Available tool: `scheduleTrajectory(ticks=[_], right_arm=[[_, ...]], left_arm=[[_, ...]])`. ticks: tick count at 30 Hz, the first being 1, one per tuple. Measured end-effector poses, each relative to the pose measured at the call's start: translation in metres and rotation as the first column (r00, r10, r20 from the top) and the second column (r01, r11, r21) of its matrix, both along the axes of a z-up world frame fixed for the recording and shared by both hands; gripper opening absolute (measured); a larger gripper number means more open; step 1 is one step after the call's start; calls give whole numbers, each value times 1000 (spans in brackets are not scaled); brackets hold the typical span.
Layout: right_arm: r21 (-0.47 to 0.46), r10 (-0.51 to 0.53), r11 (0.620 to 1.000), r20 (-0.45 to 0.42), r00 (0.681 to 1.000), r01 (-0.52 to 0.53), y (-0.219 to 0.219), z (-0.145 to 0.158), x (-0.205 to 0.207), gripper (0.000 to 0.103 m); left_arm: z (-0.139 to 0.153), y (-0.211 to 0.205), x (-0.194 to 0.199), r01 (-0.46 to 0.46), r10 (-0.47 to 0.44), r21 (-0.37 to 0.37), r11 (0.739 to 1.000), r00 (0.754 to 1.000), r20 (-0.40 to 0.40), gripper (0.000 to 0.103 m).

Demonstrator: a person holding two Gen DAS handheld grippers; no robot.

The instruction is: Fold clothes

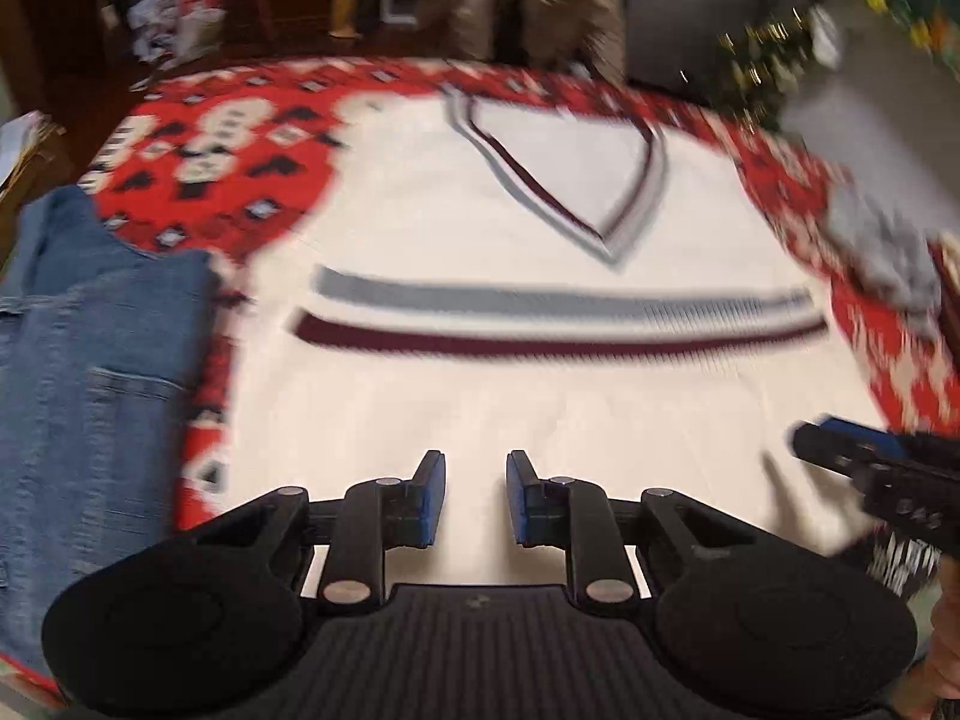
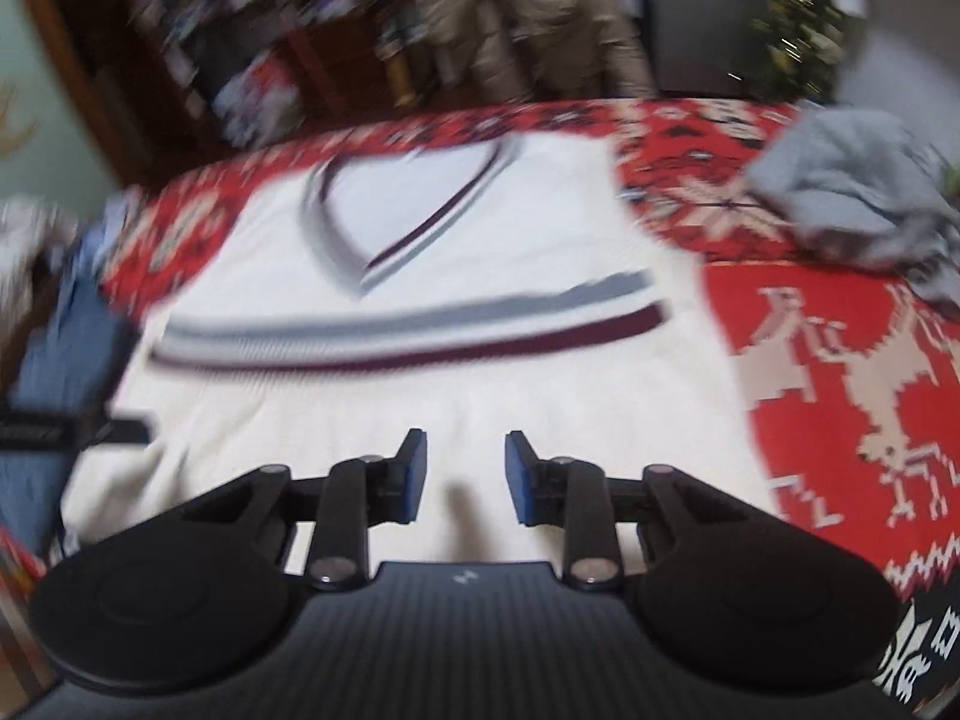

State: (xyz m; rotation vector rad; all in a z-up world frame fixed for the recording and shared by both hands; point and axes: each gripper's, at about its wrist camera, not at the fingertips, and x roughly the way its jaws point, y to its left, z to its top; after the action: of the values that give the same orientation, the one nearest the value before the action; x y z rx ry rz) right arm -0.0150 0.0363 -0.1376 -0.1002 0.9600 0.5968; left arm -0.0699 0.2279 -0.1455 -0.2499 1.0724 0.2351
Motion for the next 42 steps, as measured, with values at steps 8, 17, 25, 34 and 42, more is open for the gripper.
scheduleTrajectory(ticks=[8, 17, 25, 34, 42], right_arm=[[-109, 67, 991, -89, 994, -77, -2, -16, -22, 16], [57, 61, 997, -158, 986, -53, -21, 7, -41, 16], [120, 93, 990, -176, 980, -73, 15, -2, -38, 8], [-1, 153, 988, -135, 979, -154, 27, -24, -64, 6], [38, 126, 992, -131, 983, -122, 5, -5, -63, 9]], left_arm=[[-13, -1, -30, 85, -72, 90, 992, 988, -138, 26], [16, 6, -51, -30, 25, -147, 989, 999, -36, 18], [-13, -41, -24, 58, -61, -145, 988, 998, -19, 16], [-21, -45, -28, 70, -73, -131, 989, 997, -19, 12], [-2, -26, -43, 12, -10, -191, 982, 1000, 12, 12]])
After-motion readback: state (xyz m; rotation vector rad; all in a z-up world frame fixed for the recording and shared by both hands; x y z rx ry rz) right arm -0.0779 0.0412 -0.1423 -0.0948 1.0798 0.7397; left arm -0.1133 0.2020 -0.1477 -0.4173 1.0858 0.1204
